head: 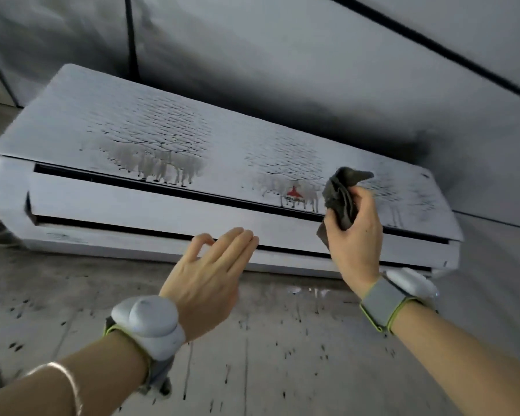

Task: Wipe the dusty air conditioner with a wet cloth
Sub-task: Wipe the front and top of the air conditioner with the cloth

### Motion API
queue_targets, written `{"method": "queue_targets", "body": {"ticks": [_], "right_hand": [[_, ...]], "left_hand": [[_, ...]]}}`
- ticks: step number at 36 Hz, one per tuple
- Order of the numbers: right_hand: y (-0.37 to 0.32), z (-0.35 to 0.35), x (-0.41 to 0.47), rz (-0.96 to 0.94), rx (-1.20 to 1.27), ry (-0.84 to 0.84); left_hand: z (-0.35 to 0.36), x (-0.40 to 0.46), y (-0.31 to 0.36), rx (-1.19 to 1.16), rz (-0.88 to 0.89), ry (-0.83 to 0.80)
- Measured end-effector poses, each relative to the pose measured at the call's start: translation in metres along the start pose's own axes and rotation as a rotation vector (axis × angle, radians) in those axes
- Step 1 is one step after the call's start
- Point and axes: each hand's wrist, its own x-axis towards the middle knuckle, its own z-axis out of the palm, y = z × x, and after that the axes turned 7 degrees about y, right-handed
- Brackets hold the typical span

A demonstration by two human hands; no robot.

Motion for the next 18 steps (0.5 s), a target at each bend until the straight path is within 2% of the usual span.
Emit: {"method": "queue_targets", "body": {"ticks": [5,10,18], "right_hand": [[0.071,-0.049,0.025,0.101,-0.152,0.015],[0.146,-0.087,0.046,0.166,-0.225,-0.001],[0.232,-0.132,0.074,0.279,-0.319,0.005]], "left_hand": [[0.030,0.059,0.079,0.018,0.073,0.062],[0.054,0.101,0.124,0.076,0.091,0.083],[0.090,0.125,0.149,0.101,0.101,0.058]]}}
